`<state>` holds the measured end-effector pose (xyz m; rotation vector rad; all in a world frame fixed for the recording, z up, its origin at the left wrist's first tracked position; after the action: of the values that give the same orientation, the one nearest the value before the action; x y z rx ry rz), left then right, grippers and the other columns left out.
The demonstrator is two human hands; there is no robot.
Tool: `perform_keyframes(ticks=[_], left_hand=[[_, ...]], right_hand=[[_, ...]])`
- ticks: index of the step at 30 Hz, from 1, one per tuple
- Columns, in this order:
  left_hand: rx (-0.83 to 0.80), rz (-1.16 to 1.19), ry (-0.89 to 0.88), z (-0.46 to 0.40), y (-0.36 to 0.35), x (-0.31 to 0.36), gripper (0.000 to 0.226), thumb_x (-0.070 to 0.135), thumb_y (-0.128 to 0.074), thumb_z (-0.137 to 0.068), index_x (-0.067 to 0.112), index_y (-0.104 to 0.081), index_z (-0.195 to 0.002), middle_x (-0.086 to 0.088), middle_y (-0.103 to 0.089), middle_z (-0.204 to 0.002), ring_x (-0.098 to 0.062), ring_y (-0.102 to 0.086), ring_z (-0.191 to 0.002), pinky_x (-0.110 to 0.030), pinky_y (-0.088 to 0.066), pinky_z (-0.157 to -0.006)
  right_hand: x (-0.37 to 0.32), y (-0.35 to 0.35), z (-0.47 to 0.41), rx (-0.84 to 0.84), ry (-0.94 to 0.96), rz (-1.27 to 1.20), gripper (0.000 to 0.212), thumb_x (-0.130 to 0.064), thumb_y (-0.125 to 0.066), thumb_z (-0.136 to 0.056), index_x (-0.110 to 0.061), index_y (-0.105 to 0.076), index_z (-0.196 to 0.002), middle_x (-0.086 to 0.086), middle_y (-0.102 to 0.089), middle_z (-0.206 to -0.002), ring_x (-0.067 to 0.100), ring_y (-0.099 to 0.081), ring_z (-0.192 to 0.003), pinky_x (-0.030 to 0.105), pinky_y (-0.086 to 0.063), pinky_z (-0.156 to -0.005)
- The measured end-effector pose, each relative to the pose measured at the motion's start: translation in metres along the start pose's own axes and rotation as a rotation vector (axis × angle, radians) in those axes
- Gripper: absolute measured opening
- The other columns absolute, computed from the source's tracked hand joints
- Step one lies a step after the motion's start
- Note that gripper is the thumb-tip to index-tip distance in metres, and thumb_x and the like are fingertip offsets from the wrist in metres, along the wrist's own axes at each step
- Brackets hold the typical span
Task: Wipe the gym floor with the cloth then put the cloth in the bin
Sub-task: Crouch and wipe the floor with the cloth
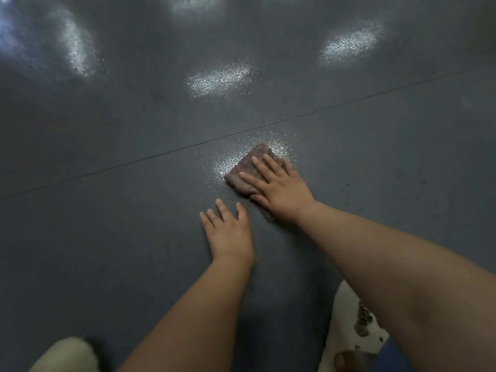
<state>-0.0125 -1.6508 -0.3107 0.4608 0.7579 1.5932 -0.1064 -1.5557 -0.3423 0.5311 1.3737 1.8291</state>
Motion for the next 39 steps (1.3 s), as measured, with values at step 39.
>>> perform_keyframes(ticks=[39], left_hand=[[0.115, 0.134, -0.140, -0.015, 0.030, 0.097, 0.100, 0.042, -0.068, -0.082, 0.028, 0.004, -0.151, -0.012, 0.016, -0.157, -0.034, 0.006, -0.145, -0.060, 0.005, -0.111]], right_hand=[[0.141, 0.031, 0.026, -0.208, -0.524, -0.206, 0.066, -0.056, -0.026, -0.097, -0.032, 0.004, -0.151, 0.006, 0.019, -0.158, 0.030, 0.014, -0.145, 0.046, 0.005, -0.116]])
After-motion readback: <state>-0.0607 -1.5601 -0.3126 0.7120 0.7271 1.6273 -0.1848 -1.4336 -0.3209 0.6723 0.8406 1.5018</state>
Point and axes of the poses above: each hand's wrist, its own z-axis away from the middle knuckle, its own y-axis out of the back of the hand, x = y × z, the point moved 3 cm from there along -z, towards the middle knuckle
